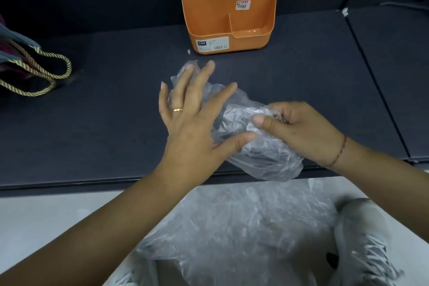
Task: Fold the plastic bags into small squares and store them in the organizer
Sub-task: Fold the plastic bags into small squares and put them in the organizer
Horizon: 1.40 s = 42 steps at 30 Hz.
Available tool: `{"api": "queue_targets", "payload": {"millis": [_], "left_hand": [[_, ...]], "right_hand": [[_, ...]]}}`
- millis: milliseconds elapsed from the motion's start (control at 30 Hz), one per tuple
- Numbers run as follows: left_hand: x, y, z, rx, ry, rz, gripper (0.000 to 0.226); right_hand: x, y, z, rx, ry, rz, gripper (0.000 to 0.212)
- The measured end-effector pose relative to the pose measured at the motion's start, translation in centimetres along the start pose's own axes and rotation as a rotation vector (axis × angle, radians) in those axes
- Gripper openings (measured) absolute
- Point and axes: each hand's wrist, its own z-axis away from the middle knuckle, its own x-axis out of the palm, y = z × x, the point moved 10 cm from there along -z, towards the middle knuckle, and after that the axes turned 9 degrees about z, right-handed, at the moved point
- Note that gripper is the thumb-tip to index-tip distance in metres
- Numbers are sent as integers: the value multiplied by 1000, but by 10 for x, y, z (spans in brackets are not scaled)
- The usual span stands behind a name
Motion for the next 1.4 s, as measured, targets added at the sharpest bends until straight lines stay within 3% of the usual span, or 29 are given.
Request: {"api": "queue_targets", "payload": {"millis": [133,200,367,433,500,567,667,700,767,833,900,1000,1100,1133,1200,1267,1333,1400], "left_hand": [[-8,-25,-5,-152,72,184,24],[-16,-40,0,-229,117,199,24],[-33,-89,21,-534,239,397,19],[-33,-98,25,-578,242,470,22],[-34,-96,22,-559,228,534,21],[-33,-91,17,-525,204,586,16],[-29,-86,15,-516,186,663,20],[-30,-84,14,-512,193,664,22],[-33,-84,14,-523,223,673,24],[-37,-91,16,-560,262,670,27],[-37,-95,21,-596,268,660,31],[-24,-89,27,-698,135,667,31],[8,-72,37,-790,-324,579,27],[9,-70,37,-783,-385,545,38],[5,-70,25,-769,-307,580,53],[20,-58,14,-822,-335,798,63],[49,-32,13,-917,-488,1103,72],[64,-15,13,-983,-535,1289,70]], "right_hand": [[-8,-1,1,-7,65,49,63],[-22,9,1,68,162,45,59],[-66,82,9,471,456,-252,38],[-67,95,12,555,480,-424,45],[-59,90,7,492,394,-604,57],[-47,60,-1,278,162,-627,67],[-29,35,-2,84,-59,-360,61],[-29,35,-3,69,-44,-236,60],[-40,39,-7,60,92,-157,36],[-53,43,-7,75,221,-272,11],[-59,44,-7,57,247,-385,16],[-64,37,-6,37,248,-513,17],[-70,15,-3,0,278,-480,21],[-69,6,-3,-17,262,-433,18],[-58,-10,-4,-53,181,-377,15],[-40,-26,-8,-94,77,-302,14],[-23,-36,-13,-126,-10,-240,14],[-13,-40,-17,-124,-62,-231,11]]}}
